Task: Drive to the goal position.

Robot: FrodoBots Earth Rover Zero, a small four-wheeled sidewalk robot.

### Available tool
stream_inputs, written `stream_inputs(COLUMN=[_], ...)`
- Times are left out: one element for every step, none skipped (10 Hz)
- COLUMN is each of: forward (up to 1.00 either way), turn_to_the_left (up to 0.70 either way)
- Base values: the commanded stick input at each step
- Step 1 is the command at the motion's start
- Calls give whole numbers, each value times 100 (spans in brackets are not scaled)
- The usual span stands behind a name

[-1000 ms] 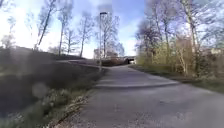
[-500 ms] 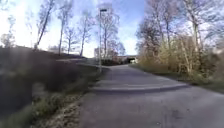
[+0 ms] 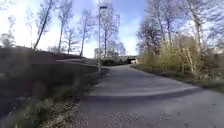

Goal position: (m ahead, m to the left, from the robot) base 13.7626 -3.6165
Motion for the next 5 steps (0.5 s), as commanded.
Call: stream_inputs(forward=[100,100,100,100,100], turn_to_the_left=[-40,-30,-4,-2,0])
